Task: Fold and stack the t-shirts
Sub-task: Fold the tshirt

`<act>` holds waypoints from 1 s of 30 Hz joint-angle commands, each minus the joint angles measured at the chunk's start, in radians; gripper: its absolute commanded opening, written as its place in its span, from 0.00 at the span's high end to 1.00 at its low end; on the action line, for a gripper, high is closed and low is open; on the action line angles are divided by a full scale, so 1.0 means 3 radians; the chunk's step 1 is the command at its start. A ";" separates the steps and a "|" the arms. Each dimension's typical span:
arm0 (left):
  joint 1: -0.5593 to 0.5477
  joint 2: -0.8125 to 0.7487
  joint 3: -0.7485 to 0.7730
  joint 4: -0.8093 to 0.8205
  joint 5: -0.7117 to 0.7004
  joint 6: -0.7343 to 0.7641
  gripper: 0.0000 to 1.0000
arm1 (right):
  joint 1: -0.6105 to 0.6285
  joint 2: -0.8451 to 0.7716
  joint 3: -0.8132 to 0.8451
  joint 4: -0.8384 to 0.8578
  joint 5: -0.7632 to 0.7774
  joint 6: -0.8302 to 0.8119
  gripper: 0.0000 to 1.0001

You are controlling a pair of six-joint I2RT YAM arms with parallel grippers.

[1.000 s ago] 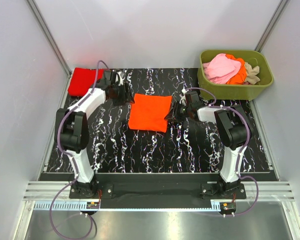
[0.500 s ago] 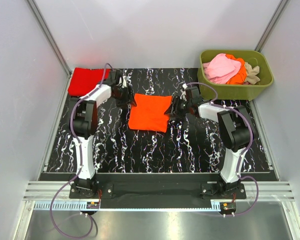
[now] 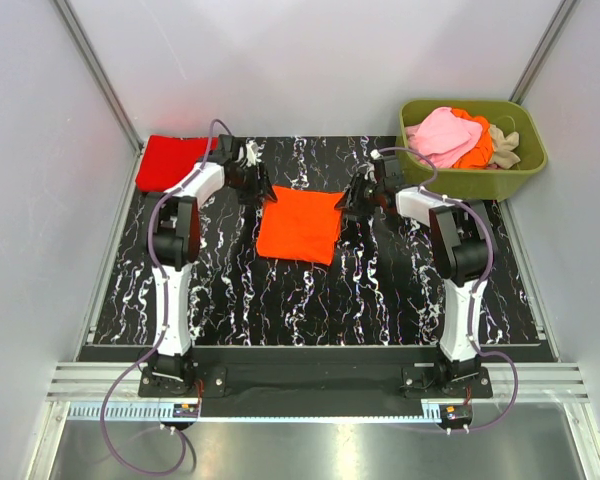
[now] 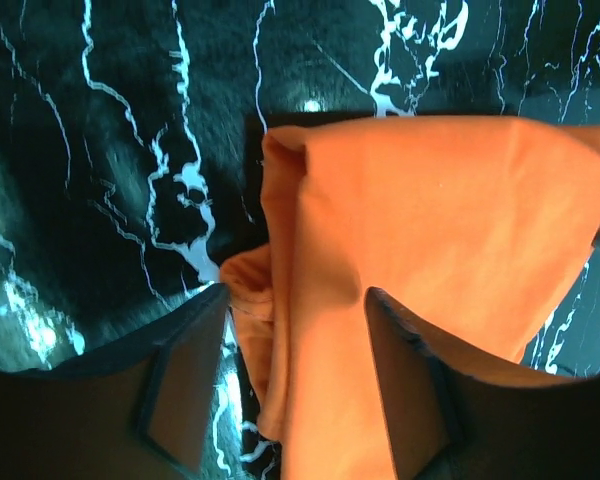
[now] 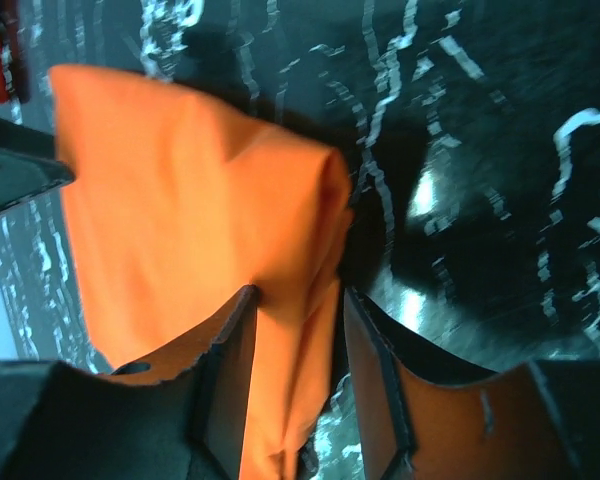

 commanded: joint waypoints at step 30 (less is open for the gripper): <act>0.0196 -0.0504 -0.0263 0.0058 0.0643 -0.0019 0.38 | -0.0138 -0.0437 -0.0305 0.0082 -0.0367 0.0080 0.47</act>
